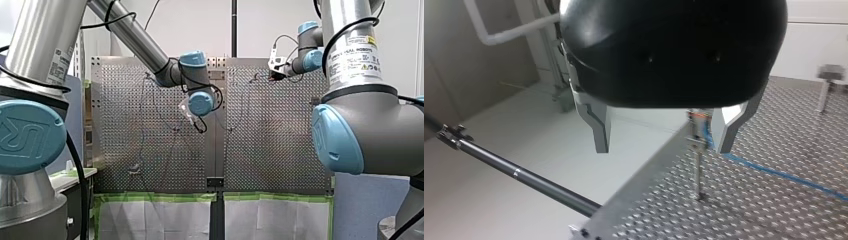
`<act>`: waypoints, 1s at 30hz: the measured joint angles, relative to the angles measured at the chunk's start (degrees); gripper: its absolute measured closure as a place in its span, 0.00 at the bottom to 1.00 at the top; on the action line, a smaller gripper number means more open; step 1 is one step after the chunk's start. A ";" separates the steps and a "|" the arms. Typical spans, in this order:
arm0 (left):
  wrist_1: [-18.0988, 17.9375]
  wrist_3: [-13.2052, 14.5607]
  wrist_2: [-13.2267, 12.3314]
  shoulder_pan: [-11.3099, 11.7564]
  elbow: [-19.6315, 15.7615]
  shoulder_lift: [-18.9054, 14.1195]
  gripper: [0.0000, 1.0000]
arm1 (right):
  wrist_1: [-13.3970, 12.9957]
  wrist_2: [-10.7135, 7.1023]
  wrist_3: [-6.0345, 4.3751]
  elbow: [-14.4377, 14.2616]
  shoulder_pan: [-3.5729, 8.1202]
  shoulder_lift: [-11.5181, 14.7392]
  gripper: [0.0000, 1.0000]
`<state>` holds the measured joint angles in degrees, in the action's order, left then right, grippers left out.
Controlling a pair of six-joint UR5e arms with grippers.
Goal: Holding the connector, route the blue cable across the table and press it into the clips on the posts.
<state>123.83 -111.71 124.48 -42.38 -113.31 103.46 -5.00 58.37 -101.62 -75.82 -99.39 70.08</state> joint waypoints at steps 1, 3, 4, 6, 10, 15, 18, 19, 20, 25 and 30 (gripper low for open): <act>-0.54 0.00 0.02 0.05 -0.56 0.55 0.00 | 0.00 0.00 0.00 -0.01 0.00 0.01 1.00; -1.33 0.00 0.05 0.07 -1.35 1.35 0.00 | -0.01 0.00 0.00 -0.01 0.00 0.01 1.00; -1.89 0.00 0.07 0.03 -1.90 1.89 0.00 | -0.01 0.00 0.00 -0.01 -0.02 0.00 1.00; -2.68 0.00 0.03 -0.07 -2.71 2.71 0.00 | -0.01 0.00 0.00 -0.01 -0.01 -0.02 1.00; -4.59 0.00 -0.03 -0.27 -4.62 4.61 0.00 | 0.00 0.00 0.00 0.00 0.00 -0.05 1.00; -7.01 0.00 0.03 -0.28 -7.02 5.78 0.00 | 0.03 0.00 0.00 -0.02 0.00 -0.06 1.00; -8.69 0.00 0.03 -0.28 -8.70 5.93 0.00 | 0.03 0.00 0.00 -0.02 -0.01 -0.06 1.00; -9.35 0.00 0.04 -0.28 -9.37 5.94 0.00 | 0.04 0.00 0.00 -0.01 0.00 -0.08 1.00; -9.80 0.00 0.05 -0.29 -9.84 5.95 0.00 | 0.04 0.00 0.00 -0.01 0.00 -0.08 1.00; -11.48 0.00 0.05 -0.30 -12.34 5.97 0.00 | 0.06 0.00 0.00 -0.01 -0.09 -0.09 1.00; -11.73 0.00 0.07 -0.29 -14.75 5.98 0.00 | 0.07 0.00 -0.08 -0.02 -0.18 -0.09 1.00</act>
<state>112.11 -111.71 124.54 -42.66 -128.06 109.44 -4.93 58.37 -101.69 -75.83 -99.57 69.99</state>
